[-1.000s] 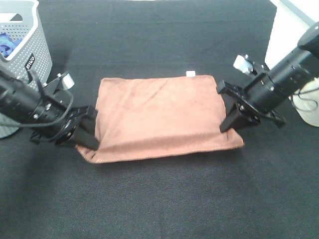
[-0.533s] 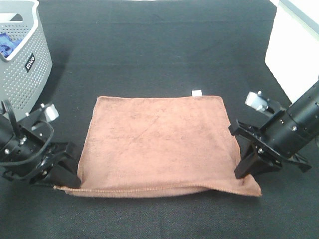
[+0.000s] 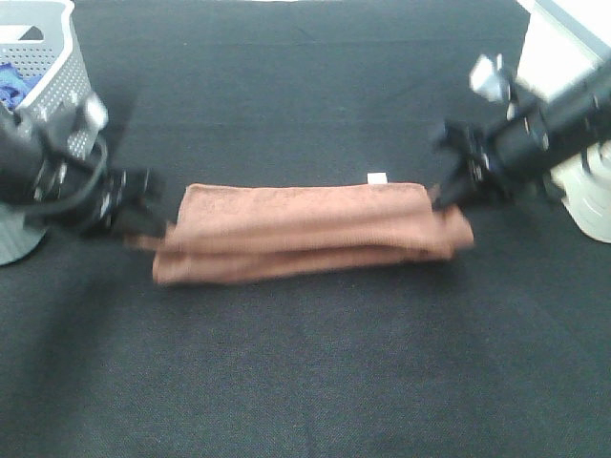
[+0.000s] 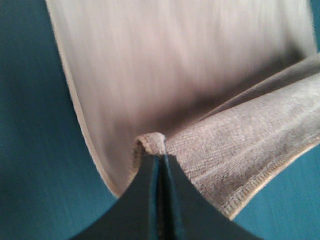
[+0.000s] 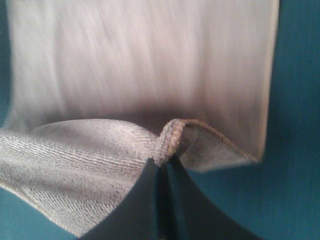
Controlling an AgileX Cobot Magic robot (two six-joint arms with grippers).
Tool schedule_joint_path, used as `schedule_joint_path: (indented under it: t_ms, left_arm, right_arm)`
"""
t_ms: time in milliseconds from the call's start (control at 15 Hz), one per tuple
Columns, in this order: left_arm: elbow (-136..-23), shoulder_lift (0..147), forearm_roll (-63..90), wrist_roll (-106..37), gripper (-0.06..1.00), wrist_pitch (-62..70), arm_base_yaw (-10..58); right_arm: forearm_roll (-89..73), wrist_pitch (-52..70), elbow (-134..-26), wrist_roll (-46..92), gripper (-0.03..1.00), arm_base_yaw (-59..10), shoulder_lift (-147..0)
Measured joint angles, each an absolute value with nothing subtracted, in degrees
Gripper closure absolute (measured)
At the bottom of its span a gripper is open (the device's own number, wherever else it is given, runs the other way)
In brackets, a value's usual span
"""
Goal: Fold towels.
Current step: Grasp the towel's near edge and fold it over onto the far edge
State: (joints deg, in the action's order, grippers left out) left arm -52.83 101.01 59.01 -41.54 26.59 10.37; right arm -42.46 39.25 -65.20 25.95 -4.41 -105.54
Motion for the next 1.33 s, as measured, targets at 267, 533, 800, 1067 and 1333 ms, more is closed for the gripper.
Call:
schedule_joint_path:
  t_ms: [267,533,800,1067,1333]
  left_arm:
    - [-61.88,103.99,59.24,-42.57,0.94,20.97,10.37]
    - [-70.24,115.05,58.96,-42.69,0.94,20.0,10.43]
    - [-73.22,120.95,58.96,-42.63,0.91,21.14,10.43]
    - [-73.22,121.87,59.01,-42.63,0.42,23.55,10.43]
    - [-73.34,120.15,57.41,-39.88,0.19,24.92,10.43]
  right_arm:
    - [-42.69,39.19,-79.3,25.67,0.97,-4.41,-115.57]
    - [-42.69,37.82,-87.72,25.67,0.97,-4.41,-126.28]
    - [-42.69,36.27,-89.5,24.69,0.84,-4.41,-131.09]
    - [-42.4,36.96,-89.84,23.89,0.28,-4.41,-130.75]
    - [-30.71,47.33,-89.95,16.9,0.18,-4.41,-125.65]
